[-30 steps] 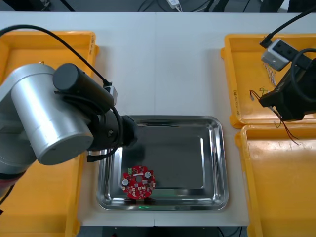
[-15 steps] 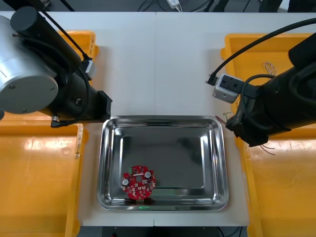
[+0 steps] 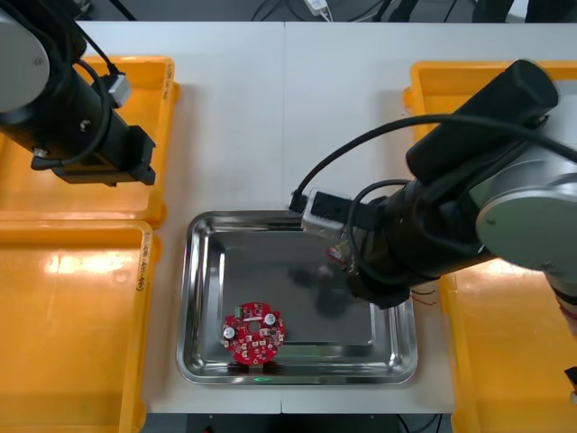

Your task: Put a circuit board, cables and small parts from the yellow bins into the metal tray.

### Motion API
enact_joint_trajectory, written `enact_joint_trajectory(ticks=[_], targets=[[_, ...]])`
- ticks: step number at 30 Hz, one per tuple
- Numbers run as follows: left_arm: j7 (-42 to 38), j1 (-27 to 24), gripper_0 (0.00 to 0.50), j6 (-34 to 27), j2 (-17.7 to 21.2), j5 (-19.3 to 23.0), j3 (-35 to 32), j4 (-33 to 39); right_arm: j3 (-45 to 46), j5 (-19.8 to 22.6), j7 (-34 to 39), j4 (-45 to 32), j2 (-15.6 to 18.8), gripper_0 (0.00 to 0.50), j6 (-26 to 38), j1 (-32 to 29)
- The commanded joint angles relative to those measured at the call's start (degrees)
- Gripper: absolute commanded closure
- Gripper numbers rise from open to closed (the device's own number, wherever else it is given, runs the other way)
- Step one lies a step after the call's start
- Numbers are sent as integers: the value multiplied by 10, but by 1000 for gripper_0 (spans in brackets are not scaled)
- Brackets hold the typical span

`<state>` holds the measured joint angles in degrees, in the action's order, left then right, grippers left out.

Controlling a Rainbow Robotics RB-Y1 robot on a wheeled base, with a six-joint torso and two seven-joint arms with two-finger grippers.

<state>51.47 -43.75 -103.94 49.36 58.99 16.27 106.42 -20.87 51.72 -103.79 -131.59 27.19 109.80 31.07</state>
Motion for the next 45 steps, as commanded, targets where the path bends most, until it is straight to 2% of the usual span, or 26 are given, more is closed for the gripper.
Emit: enact_joint_trajectory(ticks=[1, 8, 13, 17, 22, 27, 32, 35, 45], targets=[[119, -41, 0, -3, 38, 11, -20, -36, -49, -16, 1, -21, -9, 500, 2, 16], [194, -44, 0, 1, 55, 11, -29, -85, -94, -27, -3, -21, -9, 500, 2, 7], [274, -44, 0, 13, 77, 10, -33, -126, -143, -78, -7, -21, -8, 500, 2, -3], [327, -45, 0, 25, 84, 2, -37, -156, -167, -103, -9, -18, -6, 500, 2, -11], [392, -45, 0, 51, 89, -11, -43, -198, -175, -98, -14, -3, 0, 500, 2, -23], [447, -45, 0, 90, 89, -20, -48, -245, -195, -104, -17, -2, 6, 500, 2, -37], [507, -45, 0, 131, 88, -29, -49, -291, -234, -166, -18, -1, 8, 500, 0, -51], [543, -46, 0, 153, 88, -34, -48, -313, -246, -181, -17, 9, 5, 500, -15, -58], [631, -76, 0, 205, 68, -47, -49, -403, -253, -197, -12, 38, -15, 500, -69, -73]])
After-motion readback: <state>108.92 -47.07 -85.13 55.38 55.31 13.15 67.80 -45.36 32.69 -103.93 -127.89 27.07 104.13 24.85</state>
